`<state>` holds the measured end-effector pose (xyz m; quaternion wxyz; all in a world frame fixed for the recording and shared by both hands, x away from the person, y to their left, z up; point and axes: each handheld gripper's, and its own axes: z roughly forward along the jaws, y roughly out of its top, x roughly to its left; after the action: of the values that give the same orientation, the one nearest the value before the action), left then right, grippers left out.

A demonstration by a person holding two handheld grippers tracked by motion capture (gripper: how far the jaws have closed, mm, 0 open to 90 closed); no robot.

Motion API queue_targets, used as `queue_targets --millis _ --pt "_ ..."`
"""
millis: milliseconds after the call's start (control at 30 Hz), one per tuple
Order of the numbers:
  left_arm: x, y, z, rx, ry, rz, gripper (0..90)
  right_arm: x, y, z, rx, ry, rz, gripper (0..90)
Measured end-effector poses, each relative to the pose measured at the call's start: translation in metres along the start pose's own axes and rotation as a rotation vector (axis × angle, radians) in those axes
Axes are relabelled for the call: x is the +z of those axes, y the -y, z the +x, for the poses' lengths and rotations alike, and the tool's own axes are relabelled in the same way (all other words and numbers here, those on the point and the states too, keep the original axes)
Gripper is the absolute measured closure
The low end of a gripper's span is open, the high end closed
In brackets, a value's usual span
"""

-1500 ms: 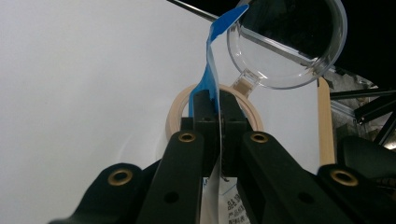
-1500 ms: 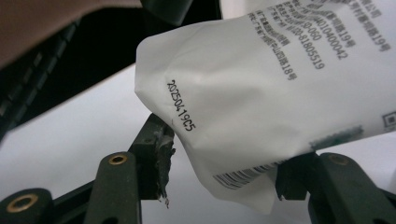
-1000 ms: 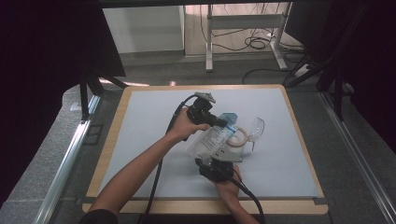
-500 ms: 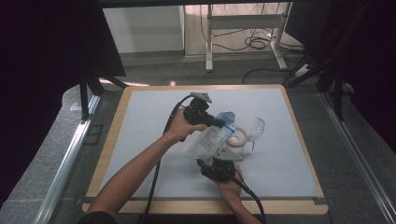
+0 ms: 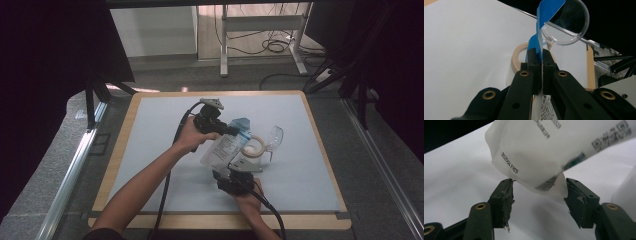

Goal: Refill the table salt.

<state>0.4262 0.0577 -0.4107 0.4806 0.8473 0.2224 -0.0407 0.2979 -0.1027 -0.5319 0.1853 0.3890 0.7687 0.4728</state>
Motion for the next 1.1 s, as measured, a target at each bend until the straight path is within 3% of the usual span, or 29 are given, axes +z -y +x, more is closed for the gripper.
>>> queue_targets --millis 400,1100 --pt "-0.001 0.002 0.001 -0.005 -0.012 -0.019 88.9 -0.015 0.007 -0.007 0.015 0.002 0.013 39.2" --pt "-0.009 0.013 0.004 -0.023 -0.022 -0.053 89.0 -0.032 0.013 -0.027 0.045 0.035 -0.013 39.1"
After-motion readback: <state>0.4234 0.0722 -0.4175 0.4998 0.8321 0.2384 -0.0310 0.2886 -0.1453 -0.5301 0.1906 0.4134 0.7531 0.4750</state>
